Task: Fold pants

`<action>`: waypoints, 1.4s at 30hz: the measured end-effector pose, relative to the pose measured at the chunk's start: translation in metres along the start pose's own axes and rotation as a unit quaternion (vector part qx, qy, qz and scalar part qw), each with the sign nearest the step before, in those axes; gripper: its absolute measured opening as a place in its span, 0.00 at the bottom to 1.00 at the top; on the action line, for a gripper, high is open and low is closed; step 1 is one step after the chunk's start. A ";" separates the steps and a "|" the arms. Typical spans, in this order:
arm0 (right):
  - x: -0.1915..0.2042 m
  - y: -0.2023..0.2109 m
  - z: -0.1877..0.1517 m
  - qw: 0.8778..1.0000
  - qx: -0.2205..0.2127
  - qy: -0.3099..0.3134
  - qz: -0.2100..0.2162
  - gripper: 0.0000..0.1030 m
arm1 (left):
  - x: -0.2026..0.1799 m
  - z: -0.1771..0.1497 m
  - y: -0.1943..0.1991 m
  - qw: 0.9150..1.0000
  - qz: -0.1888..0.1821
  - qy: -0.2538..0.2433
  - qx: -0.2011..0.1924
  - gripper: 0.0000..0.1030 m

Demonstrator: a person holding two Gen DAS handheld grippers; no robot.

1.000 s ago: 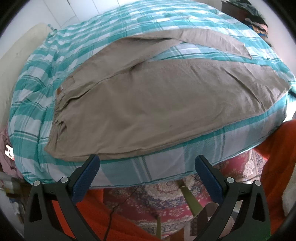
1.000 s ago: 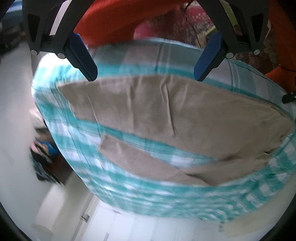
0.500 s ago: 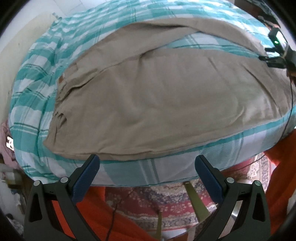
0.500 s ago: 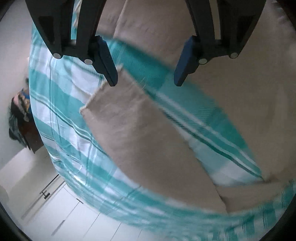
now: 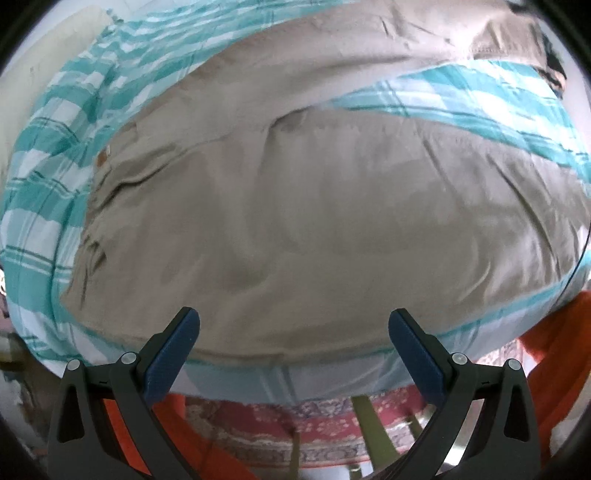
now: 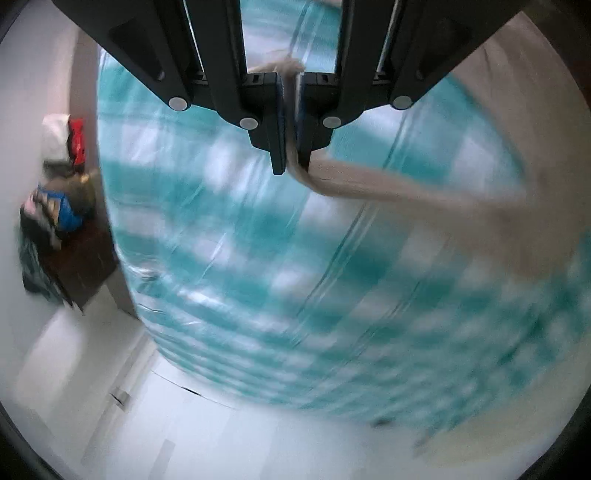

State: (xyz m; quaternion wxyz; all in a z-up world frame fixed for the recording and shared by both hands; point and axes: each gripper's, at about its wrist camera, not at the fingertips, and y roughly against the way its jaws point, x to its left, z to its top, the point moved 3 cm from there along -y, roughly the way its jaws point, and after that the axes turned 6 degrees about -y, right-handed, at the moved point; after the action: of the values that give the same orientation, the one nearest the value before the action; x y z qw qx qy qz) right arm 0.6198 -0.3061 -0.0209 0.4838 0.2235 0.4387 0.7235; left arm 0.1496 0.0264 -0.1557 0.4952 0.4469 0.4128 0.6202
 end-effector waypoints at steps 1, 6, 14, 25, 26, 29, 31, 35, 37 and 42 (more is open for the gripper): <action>-0.018 -0.007 0.025 0.999 0.011 -0.034 0.004 0.48 | 0.001 0.001 0.002 1.000 0.003 0.001 -0.004 0.99; -0.099 -0.034 0.052 0.978 -0.032 -0.171 -0.114 0.61 | 0.016 -0.007 -0.009 1.000 0.001 0.023 0.003 0.99; -0.104 -0.166 -0.094 0.915 0.048 -0.390 0.095 0.51 | 0.016 -0.004 -0.034 0.998 -0.032 0.044 0.037 0.99; -0.082 -0.240 -0.033 0.864 -0.035 -0.477 0.158 0.03 | 0.028 0.018 -0.050 0.998 -0.021 0.032 0.041 0.99; -0.081 -0.228 -0.020 0.881 -0.049 -0.442 0.165 0.03 | 0.031 0.023 -0.049 0.999 -0.024 0.034 0.032 0.99; -0.082 -0.215 -0.018 0.940 -0.030 -0.326 0.096 0.04 | 0.055 0.054 -0.049 0.997 -0.044 0.059 -0.004 0.99; -0.084 -0.228 -0.033 0.953 0.024 -0.298 0.056 0.31 | 0.079 0.086 -0.047 0.994 -0.054 0.085 -0.040 0.99; -0.099 -0.203 -0.048 0.948 -0.007 -0.314 -0.044 0.56 | 0.123 0.148 -0.060 0.985 -0.015 0.112 -0.131 0.99; -0.086 -0.185 -0.040 0.952 -0.035 -0.300 -0.059 0.58 | 0.142 0.169 -0.089 0.979 0.039 0.128 -0.153 0.99; 0.044 -0.164 0.002 0.971 -0.035 -0.207 0.114 0.60 | 0.153 0.158 -0.181 0.982 0.077 0.130 -0.112 0.99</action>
State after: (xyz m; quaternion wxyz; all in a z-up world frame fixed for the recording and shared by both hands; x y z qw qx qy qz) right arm 0.6851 -0.2413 -0.1637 0.4859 0.4004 0.2747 0.7267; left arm 0.3296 0.2184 -0.2654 0.4356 0.3346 0.3656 0.7514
